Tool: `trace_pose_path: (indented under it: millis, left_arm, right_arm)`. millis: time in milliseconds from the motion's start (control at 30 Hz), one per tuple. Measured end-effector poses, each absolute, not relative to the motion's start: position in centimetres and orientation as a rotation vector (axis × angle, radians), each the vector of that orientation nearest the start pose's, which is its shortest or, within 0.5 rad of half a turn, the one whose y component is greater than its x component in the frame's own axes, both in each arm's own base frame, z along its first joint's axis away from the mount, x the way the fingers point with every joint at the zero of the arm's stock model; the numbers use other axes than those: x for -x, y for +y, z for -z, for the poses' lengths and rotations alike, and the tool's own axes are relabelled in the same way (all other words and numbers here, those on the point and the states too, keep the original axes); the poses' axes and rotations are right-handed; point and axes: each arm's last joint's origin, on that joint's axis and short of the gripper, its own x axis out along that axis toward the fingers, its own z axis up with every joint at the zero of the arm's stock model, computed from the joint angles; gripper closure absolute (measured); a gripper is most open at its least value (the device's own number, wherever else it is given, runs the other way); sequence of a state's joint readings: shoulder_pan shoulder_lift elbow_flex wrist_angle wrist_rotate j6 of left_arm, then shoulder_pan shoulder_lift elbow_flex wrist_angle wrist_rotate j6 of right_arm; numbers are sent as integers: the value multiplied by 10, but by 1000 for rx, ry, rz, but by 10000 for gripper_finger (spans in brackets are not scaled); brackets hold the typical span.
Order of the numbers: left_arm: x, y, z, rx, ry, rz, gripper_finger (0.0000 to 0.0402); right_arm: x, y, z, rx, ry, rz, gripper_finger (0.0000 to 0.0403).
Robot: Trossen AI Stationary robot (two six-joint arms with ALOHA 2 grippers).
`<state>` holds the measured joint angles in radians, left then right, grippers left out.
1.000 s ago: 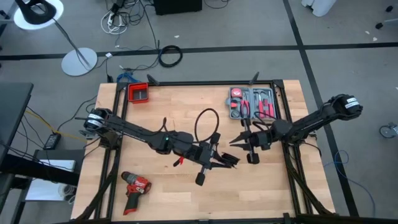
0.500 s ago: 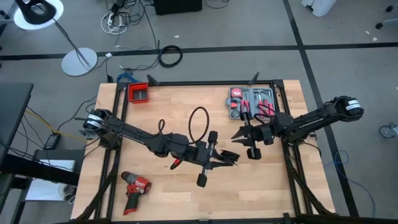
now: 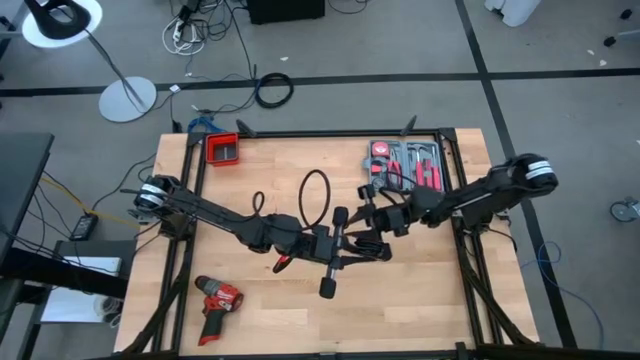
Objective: Coil cords
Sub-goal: Coil the black wire onto the black spool
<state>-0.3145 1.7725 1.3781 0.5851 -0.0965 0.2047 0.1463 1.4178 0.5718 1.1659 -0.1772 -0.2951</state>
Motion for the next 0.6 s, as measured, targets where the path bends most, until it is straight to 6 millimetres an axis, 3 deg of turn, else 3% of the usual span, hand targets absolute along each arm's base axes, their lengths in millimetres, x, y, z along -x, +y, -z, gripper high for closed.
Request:
trace_pose_path:
  millis: [200,600]
  left_arm:
    - [-396,-130,-341,-165,-204,203,402]
    - [-394,-137,-341,-163,-203,216,402]
  right_arm:
    - [-291,48,-251,296,-371,-270,311]
    - [-292,51,-254,282,-413,-250,311]
